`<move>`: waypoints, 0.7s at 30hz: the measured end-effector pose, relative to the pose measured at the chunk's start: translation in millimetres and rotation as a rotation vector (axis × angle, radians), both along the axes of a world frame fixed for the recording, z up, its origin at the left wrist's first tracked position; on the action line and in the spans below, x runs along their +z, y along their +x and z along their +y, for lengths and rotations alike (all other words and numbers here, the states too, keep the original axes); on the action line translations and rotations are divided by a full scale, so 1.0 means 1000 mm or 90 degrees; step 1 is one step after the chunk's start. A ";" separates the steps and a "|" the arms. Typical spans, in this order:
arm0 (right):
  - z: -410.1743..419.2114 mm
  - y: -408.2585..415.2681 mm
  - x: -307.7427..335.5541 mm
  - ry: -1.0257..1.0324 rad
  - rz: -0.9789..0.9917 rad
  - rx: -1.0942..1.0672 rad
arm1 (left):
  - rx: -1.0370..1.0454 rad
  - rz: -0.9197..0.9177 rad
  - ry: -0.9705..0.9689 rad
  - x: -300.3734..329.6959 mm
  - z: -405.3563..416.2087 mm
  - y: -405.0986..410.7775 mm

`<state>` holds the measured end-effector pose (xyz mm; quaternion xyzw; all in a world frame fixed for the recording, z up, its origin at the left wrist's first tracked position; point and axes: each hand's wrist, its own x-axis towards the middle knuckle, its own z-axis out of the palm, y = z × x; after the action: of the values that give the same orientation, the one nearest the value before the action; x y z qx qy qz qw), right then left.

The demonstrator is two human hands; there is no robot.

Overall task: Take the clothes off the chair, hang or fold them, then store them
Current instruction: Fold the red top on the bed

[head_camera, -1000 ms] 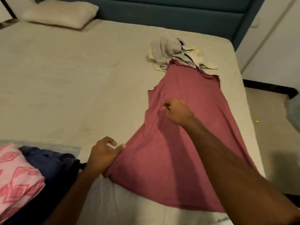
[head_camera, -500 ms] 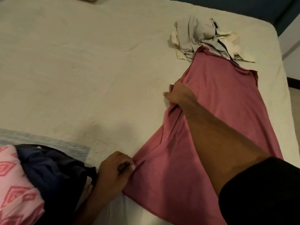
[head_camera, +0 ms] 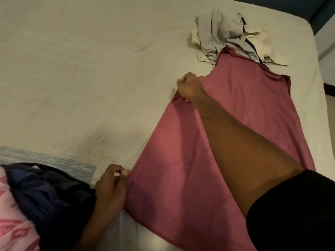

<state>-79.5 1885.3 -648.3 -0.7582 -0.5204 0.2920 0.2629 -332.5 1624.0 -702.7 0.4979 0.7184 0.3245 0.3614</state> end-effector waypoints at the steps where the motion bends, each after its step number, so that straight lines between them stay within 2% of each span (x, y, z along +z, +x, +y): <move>1: -0.005 0.001 -0.005 -0.001 -0.039 0.022 | 0.000 0.024 -0.005 0.000 0.000 0.002; 4: -0.022 0.005 -0.026 0.024 -0.112 0.098 | -0.040 0.088 -0.024 0.007 -0.002 0.009; 7: -0.030 -0.003 -0.040 -0.013 -0.212 0.195 | -0.081 0.129 -0.027 0.009 -0.004 0.010; 10: -0.028 -0.011 -0.039 -0.017 -0.292 0.174 | -0.103 0.108 -0.022 0.011 -0.007 0.009; 12: -0.027 -0.011 -0.032 -0.006 -0.252 0.120 | -0.131 0.074 -0.008 0.013 -0.010 0.009; 15: -0.028 -0.004 -0.019 0.015 -0.064 -0.044 | -0.184 -0.018 0.023 0.021 -0.012 0.013; 17: -0.031 0.006 -0.013 0.043 0.032 -0.138 | -0.230 -0.037 0.044 0.027 -0.012 0.019; 21: -0.047 0.036 -0.001 0.101 0.073 -0.183 | -0.354 -0.048 0.076 0.040 -0.008 0.052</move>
<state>-43.9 1838.5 -649.6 -0.7839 -0.4119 0.2518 0.3904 -281.0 1615.7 -663.1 0.6835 0.5202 0.2730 0.4331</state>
